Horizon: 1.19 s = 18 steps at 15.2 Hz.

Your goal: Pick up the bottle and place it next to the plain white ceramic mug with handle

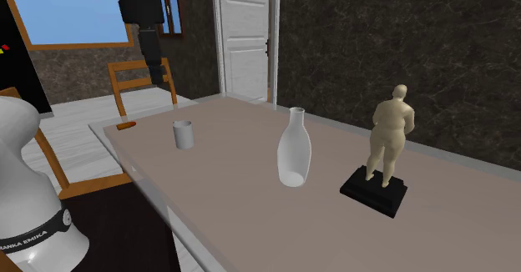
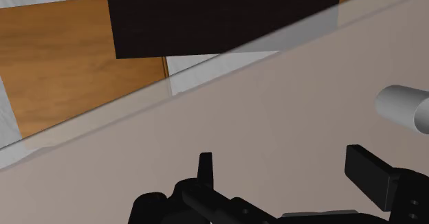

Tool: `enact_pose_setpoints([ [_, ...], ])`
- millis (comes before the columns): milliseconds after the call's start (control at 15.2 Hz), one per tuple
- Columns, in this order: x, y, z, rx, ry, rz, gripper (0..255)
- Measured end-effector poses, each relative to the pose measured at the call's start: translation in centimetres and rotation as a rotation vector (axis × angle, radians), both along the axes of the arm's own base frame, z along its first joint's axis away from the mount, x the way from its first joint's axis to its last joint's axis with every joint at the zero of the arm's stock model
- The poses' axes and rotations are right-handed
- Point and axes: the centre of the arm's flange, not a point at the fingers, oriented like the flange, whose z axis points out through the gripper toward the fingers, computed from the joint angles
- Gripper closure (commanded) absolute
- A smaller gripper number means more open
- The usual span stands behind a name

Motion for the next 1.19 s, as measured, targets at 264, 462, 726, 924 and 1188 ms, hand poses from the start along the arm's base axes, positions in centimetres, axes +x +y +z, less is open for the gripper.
enact_pose_setpoints([
  [264, 2.4, -0.2, -0.5, -0.001, 0.005, -0.004, 0],
  [462, 6.4, -0.8, -1.7, -0.003, 0.013, -0.011, 0],
  [726, 11.4, -1.1, -3.0, -0.005, 0.023, -0.019, 0],
  [924, 15.4, -1.8, -4.1, -0.007, 0.029, -0.025, 0],
  [1188, 20.8, -2.5, -5.6, -0.009, 0.039, -0.033, 0],
])
